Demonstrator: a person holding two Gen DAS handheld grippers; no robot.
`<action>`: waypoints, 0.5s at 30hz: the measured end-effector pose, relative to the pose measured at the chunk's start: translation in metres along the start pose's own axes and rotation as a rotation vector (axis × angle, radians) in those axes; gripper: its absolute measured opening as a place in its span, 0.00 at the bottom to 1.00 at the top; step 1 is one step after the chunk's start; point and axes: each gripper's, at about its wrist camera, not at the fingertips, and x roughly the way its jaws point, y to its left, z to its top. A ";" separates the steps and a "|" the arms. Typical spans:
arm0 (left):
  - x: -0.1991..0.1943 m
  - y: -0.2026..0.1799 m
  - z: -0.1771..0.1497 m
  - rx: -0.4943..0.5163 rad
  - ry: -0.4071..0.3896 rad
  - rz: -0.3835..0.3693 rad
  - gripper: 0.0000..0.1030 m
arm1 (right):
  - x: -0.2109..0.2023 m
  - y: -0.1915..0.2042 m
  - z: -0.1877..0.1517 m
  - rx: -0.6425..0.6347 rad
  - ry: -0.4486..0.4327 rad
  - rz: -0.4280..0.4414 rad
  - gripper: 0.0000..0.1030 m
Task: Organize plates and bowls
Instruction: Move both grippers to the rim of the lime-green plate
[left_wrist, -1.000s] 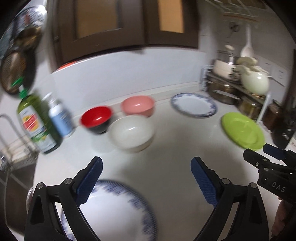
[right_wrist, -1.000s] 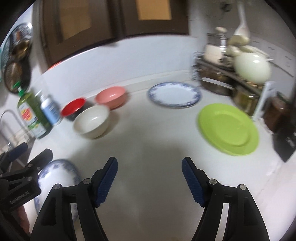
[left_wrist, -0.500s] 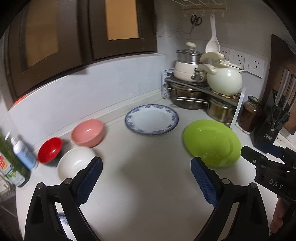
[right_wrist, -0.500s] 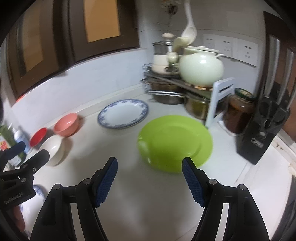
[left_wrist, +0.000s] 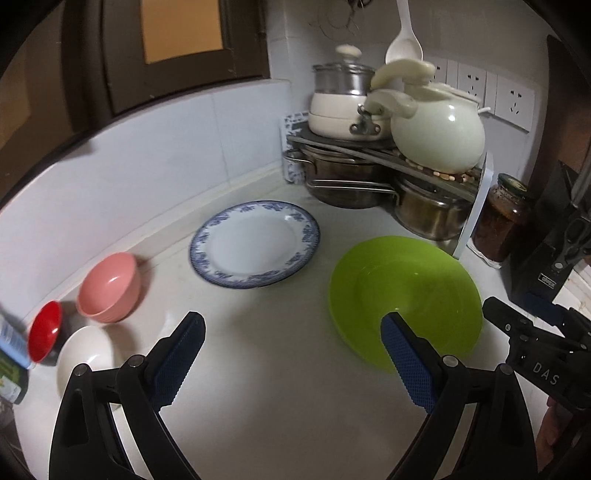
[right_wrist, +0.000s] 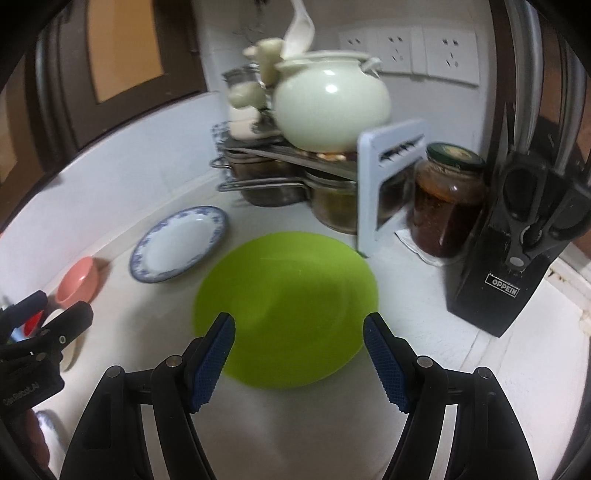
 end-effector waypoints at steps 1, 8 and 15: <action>0.008 -0.004 0.003 0.004 0.003 -0.003 0.94 | 0.006 -0.005 0.002 0.008 0.005 -0.005 0.71; 0.057 -0.024 0.016 0.040 0.042 -0.041 0.92 | 0.040 -0.030 0.012 0.053 0.016 -0.051 0.71; 0.101 -0.031 0.019 0.034 0.113 -0.076 0.86 | 0.077 -0.042 0.019 0.073 0.055 -0.064 0.70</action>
